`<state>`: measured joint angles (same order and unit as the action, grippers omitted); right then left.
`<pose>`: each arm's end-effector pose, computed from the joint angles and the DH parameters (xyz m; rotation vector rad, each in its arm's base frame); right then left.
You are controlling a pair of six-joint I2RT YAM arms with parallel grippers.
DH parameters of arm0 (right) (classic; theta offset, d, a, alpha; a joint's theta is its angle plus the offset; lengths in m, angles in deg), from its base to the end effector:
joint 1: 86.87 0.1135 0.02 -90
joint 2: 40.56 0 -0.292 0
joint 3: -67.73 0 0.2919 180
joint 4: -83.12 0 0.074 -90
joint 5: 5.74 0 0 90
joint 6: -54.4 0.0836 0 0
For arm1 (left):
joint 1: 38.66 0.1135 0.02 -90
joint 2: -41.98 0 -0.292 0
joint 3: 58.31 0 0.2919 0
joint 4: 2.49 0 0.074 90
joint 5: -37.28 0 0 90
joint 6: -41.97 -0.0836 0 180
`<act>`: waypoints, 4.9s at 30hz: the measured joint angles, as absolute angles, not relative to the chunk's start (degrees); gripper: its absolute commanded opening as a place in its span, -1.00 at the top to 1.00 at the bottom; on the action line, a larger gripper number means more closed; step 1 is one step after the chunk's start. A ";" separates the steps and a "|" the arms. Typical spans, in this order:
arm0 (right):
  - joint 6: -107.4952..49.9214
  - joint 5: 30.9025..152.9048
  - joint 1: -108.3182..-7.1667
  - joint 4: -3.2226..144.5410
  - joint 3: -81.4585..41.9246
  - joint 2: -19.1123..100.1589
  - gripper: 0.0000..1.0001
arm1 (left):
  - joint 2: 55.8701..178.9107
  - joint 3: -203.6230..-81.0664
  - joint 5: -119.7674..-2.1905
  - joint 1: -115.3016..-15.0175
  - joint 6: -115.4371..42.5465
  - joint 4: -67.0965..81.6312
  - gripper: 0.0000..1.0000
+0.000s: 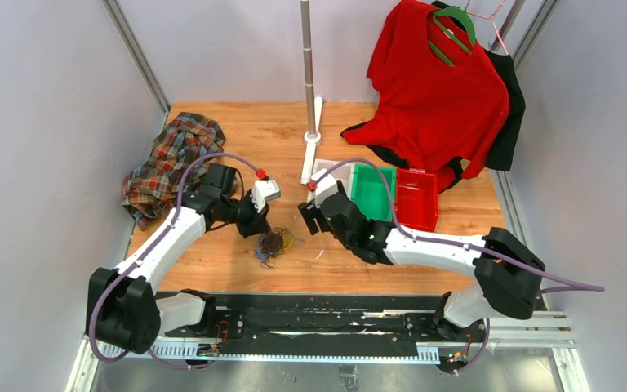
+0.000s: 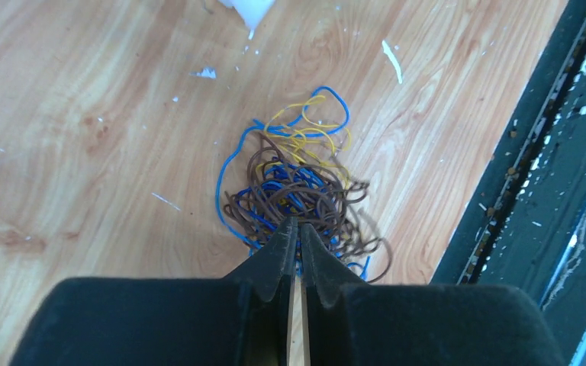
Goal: Untangle the cables
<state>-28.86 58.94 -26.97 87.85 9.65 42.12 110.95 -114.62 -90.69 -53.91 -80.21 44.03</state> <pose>0.2260 0.3185 0.2308 -0.5752 1.8109 0.3714 0.2486 -0.1211 0.2019 1.1865 2.1288 -0.7272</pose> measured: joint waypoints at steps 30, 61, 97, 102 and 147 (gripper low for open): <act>-33.16 58.64 -22.97 89.12 13.30 30.53 -0.58 | 113.42 -111.12 -82.74 -53.91 -78.13 44.79 -0.79; -25.45 71.44 -23.28 95.05 9.78 35.28 -0.59 | 109.14 -124.17 -91.61 -53.97 -86.18 59.54 0.99; -26.13 89.89 -26.47 94.70 4.54 44.15 0.82 | 98.19 -127.60 -101.10 -53.97 -97.26 71.52 0.99; -25.71 90.31 -26.95 93.19 4.54 43.08 0.99 | 98.15 -127.60 -101.19 -53.97 -97.78 72.55 0.99; -22.00 79.84 -26.95 90.26 15.05 34.12 0.21 | 114.21 -116.65 -84.99 -54.17 -96.30 53.05 0.78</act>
<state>-22.00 79.84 -26.95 90.26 15.05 34.12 114.21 -116.65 -84.99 -54.17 -96.30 53.05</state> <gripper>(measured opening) 0.406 0.251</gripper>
